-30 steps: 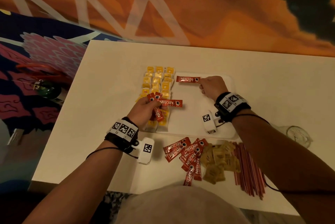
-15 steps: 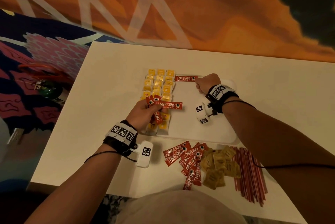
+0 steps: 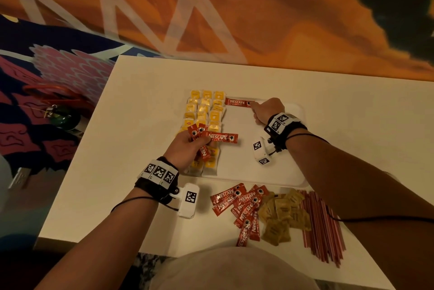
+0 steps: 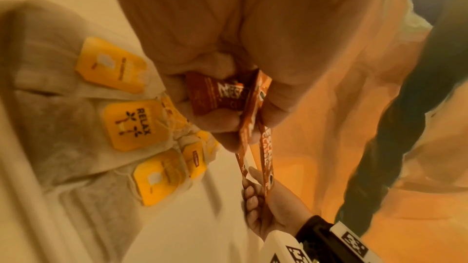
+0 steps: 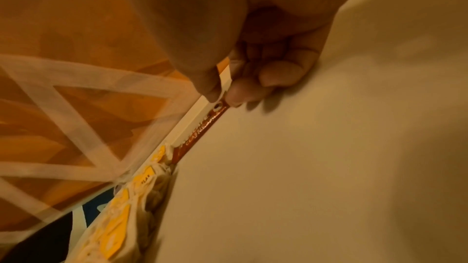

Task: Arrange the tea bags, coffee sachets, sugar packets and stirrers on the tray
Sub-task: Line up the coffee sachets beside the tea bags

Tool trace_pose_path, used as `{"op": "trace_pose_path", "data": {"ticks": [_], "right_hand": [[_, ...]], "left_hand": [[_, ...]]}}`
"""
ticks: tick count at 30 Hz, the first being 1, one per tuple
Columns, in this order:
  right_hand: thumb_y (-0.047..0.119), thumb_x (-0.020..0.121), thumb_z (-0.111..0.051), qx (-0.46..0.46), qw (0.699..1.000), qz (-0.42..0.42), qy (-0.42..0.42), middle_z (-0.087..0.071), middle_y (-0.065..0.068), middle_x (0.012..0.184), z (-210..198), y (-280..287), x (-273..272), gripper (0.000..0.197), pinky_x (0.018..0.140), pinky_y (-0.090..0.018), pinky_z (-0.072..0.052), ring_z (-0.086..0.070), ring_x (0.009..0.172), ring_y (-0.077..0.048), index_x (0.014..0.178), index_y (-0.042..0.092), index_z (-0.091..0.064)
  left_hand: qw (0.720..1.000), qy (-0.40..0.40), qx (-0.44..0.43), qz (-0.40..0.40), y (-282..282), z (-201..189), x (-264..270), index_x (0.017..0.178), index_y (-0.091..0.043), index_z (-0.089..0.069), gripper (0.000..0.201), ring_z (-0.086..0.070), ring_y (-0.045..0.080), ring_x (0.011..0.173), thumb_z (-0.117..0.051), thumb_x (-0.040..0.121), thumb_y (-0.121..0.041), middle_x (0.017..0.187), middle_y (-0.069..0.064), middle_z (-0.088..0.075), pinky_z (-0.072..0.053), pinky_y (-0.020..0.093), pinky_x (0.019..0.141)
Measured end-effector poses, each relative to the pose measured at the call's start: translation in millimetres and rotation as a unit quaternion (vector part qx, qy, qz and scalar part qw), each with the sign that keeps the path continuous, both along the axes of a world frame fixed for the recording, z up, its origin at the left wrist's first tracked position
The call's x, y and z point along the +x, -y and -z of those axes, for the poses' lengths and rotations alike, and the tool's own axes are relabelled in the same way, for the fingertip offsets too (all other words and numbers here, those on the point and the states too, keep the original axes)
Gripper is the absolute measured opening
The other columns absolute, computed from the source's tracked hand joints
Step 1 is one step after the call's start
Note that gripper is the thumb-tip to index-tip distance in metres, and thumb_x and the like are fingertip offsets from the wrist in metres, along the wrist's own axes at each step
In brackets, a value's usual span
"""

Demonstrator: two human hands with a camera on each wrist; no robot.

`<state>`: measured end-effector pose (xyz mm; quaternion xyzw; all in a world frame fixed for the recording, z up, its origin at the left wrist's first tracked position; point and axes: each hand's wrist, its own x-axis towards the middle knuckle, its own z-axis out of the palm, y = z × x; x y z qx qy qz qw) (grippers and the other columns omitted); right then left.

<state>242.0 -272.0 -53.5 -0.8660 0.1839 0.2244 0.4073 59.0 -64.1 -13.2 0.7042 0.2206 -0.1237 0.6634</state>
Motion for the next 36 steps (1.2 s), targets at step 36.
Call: {"op": "trace_pose_path", "data": {"ticks": [36], "right_hand": [[0.019, 0.097, -0.064, 0.137, 0.976, -0.112, 0.124, -0.07, -0.003, 0.083, -23.5, 21.4, -33.0, 0.014, 0.051, -0.011, -0.044, -0.059, 0.061, -0.009, 0.102, 0.009, -0.072]], "left_hand": [[0.998, -0.011, -0.053, -0.014, 10.0, 4.4, 10.2, 0.105, -0.01, -0.073, 0.028, -0.071, 0.028, 0.089, -0.07, 0.091, -0.034, 0.098, 0.011, -0.076, -0.056, 0.056, 0.091]]}}
